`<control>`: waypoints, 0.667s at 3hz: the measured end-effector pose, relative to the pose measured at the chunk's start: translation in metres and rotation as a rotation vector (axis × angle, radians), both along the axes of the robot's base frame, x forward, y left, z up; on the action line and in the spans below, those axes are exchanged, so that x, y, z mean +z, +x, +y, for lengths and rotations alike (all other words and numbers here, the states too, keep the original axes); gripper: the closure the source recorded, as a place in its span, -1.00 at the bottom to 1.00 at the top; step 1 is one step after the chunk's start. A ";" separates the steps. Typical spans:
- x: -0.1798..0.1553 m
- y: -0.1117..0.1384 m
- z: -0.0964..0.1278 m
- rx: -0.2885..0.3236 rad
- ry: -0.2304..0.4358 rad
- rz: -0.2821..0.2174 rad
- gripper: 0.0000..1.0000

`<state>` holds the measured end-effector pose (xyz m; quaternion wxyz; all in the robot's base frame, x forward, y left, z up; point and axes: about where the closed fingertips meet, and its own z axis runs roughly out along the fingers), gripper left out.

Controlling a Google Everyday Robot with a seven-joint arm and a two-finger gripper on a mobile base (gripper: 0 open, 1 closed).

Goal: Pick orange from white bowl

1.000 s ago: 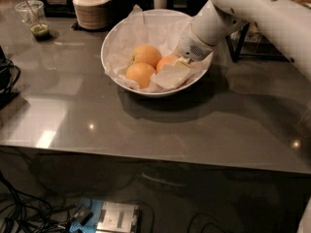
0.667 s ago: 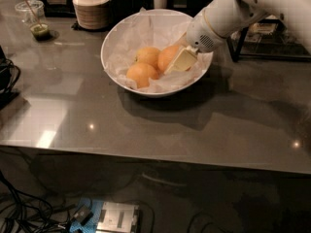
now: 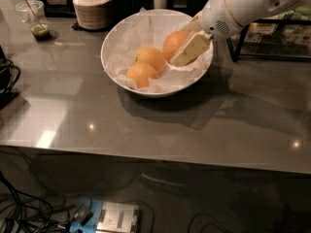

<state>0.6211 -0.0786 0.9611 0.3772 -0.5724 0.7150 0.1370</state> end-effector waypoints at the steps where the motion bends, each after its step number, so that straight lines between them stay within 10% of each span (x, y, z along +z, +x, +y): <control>1: 0.031 -0.018 -0.002 0.032 0.095 -0.079 1.00; 2: 0.060 -0.047 -0.005 0.071 0.200 -0.168 1.00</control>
Offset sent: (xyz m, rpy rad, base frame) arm -0.0882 -0.0193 0.0959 0.3383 -0.2839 0.1115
